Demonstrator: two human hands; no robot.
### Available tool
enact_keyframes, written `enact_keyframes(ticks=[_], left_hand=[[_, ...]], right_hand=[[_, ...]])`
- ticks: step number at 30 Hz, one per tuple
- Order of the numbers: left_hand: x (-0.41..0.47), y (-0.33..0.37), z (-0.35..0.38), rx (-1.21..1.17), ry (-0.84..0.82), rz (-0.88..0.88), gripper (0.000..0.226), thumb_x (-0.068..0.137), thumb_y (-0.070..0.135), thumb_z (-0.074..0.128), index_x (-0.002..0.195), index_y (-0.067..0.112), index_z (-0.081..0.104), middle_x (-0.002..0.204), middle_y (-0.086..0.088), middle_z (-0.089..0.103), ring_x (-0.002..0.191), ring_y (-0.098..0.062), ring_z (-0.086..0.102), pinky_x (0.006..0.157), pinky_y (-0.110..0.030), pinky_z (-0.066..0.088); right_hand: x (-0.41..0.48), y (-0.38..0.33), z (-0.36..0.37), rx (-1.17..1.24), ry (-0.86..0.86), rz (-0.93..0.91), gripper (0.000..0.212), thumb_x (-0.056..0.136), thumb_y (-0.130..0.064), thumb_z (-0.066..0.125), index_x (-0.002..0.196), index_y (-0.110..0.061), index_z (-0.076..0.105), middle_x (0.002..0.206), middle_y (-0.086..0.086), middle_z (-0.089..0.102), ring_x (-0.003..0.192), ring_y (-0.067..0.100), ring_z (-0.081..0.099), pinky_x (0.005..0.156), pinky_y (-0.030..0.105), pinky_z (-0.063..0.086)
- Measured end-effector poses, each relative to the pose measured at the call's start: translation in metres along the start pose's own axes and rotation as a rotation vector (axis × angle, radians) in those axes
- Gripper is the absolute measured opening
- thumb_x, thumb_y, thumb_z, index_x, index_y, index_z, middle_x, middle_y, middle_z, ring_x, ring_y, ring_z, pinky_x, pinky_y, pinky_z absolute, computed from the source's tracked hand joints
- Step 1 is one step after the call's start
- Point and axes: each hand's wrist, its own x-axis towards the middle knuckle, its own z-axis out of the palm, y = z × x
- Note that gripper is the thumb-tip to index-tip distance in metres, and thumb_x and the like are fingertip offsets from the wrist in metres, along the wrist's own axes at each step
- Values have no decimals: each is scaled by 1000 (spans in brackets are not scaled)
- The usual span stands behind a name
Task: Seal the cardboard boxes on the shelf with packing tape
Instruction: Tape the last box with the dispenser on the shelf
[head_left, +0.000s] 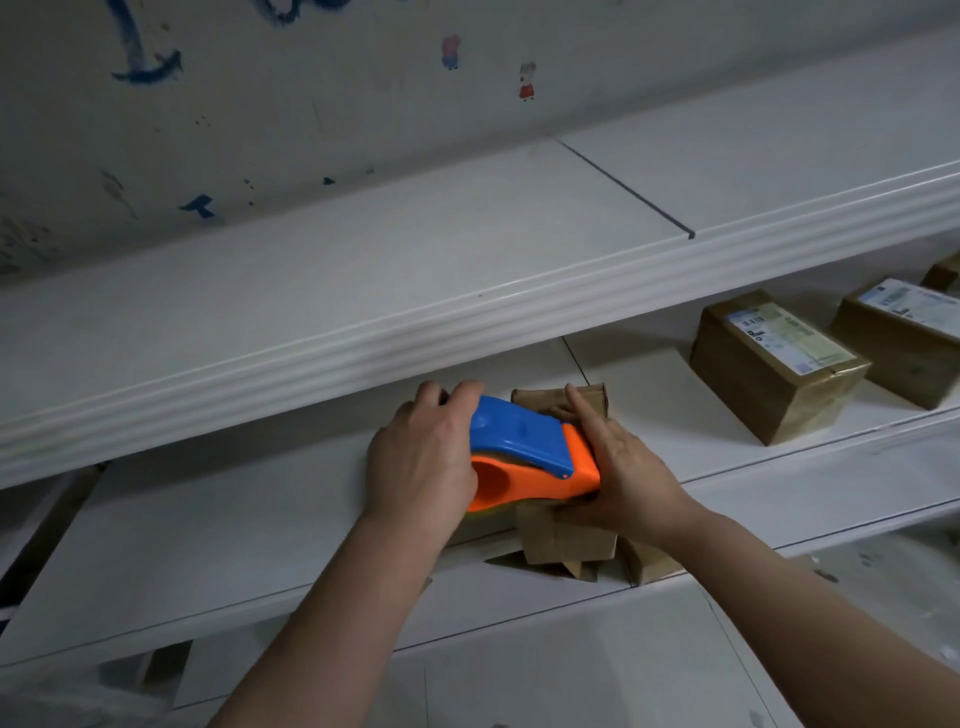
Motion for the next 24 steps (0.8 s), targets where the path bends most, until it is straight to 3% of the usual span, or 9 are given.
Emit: enact_keyframes(ticks=[3,9,13,15,16,18,19,22,24], left_hand=[[-2,-20,2,-9,-2,-38,75,76,3,62,141,33,39,123,1,52,103,-25,59,75,-36,50],[-21,-99,15,-76,7,-339,70,70,-5,62,134,21,52,123,-10,58,105,-36,57,75,-41,48],[-24,-100,35,-38,-48,-284,69,72,-4,60,135,21,49,121,-10,57,107,-31,55,78,-40,49],[-23,-88,45,-1,-81,-210,70,74,-2,58,138,25,45,122,-6,55,110,-27,53,78,-38,49],[-22,-84,49,2,-96,-194,71,75,-2,57,139,26,43,122,-4,55,110,-26,52,76,-37,49],[-22,-80,53,-6,-109,-201,69,77,-2,55,139,27,41,119,-3,54,107,-24,53,70,-34,48],[-21,-80,53,-4,-106,-207,68,78,-1,55,137,28,41,117,-3,54,106,-24,53,67,-33,46],[-18,-80,51,14,-110,-196,62,78,0,55,132,27,42,113,-3,54,103,-24,54,65,-33,46],[-16,-80,49,5,-126,-195,60,78,0,55,131,27,43,113,-3,54,103,-24,54,68,-35,50]], right_hand=[[-5,8,3,-111,32,-46,127,62,-46,84,152,-29,-4,139,4,47,118,23,50,88,31,42],[-10,13,2,-159,19,-107,123,63,-43,84,153,-32,0,145,-8,42,123,16,46,92,25,42],[-10,9,0,-135,-22,-106,116,64,-41,83,152,-33,7,146,-4,41,125,18,45,94,26,42],[-11,7,-4,-144,-39,-110,113,68,-42,80,152,-32,4,153,-2,31,133,19,38,105,29,33],[-12,5,-7,-192,-65,-114,111,73,-44,76,152,-31,-1,158,-2,20,141,19,28,114,32,21],[-17,-5,-7,-438,-116,-141,107,80,-48,67,153,-26,-8,161,-3,-3,149,16,-2,118,41,-7],[-19,-8,-3,-558,-75,-184,107,77,-51,67,154,-21,-2,160,0,-3,148,18,-4,118,46,-8],[-26,-20,14,-693,-74,-199,113,52,-57,80,146,-10,38,151,11,35,141,25,31,109,52,16],[-29,-20,20,-716,-52,-219,109,50,-57,82,141,-8,47,146,12,44,136,26,39,105,52,21]])
